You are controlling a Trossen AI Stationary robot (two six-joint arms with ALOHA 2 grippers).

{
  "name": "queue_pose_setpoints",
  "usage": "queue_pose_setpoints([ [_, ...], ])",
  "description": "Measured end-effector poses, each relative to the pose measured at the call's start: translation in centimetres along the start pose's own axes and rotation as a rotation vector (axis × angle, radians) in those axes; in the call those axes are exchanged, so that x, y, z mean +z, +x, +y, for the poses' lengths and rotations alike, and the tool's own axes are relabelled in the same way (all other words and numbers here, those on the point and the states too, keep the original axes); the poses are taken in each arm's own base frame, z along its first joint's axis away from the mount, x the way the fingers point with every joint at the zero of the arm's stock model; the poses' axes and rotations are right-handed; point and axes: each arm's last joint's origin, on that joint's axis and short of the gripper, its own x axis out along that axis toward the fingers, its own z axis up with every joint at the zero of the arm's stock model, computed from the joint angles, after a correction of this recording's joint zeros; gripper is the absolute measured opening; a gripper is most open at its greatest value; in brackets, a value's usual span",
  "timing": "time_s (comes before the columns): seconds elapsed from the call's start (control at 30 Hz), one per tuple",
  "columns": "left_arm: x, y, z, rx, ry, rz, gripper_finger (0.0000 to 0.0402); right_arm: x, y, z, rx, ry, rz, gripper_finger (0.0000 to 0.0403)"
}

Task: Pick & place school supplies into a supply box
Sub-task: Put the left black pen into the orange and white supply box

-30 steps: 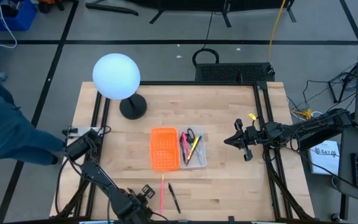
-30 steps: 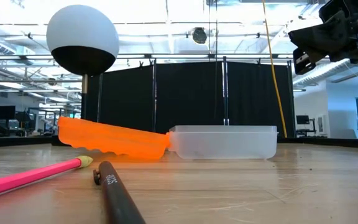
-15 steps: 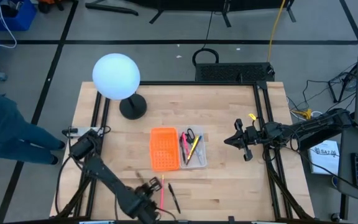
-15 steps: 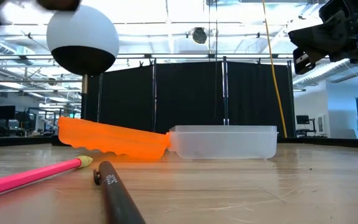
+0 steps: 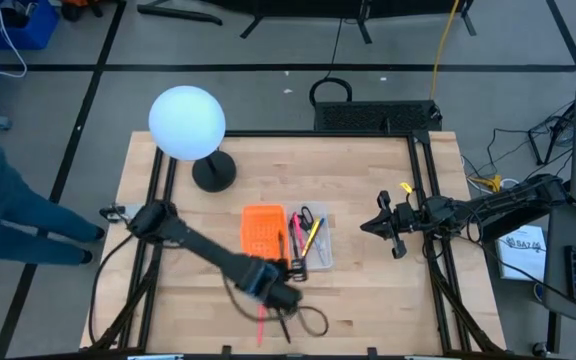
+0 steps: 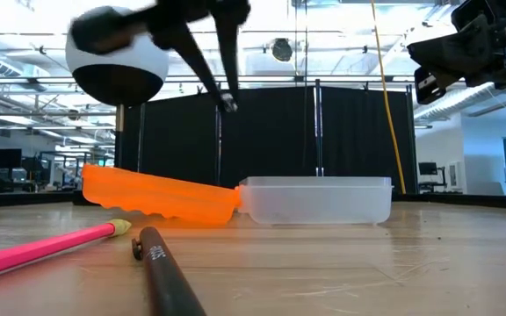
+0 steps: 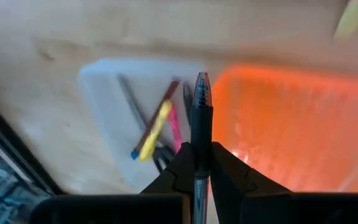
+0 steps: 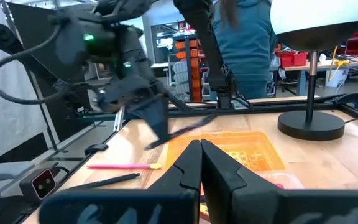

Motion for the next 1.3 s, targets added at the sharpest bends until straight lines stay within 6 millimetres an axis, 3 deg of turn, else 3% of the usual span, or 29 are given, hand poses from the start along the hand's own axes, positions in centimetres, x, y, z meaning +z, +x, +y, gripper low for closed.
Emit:
queue_pose_setpoints([
  [0.27, -4.5, 3.7, 1.6, -0.043, 0.119, -0.026, 0.0029, 0.0, 0.0, -0.1, -0.025, -0.040, -0.002, 0.0000],
  [0.7, -9.1, 8.8, 2.3, -0.025, 0.140, -0.203, 0.0029, -0.3, 0.0, -0.1, -0.030, -0.043, 0.028, 0.0000],
  [1.1, -10.0, 11.0, 1.4, -0.041, 0.035, -0.287, 0.0028, -0.3, 0.0, -0.1, -0.030, -0.059, 0.031, 0.0000],
  [1.3, -9.7, 10.9, 1.3, -0.043, 0.026, -0.263, 0.0084, -0.3, 0.0, -0.1, -0.029, -0.069, 0.032, 0.0000],
])
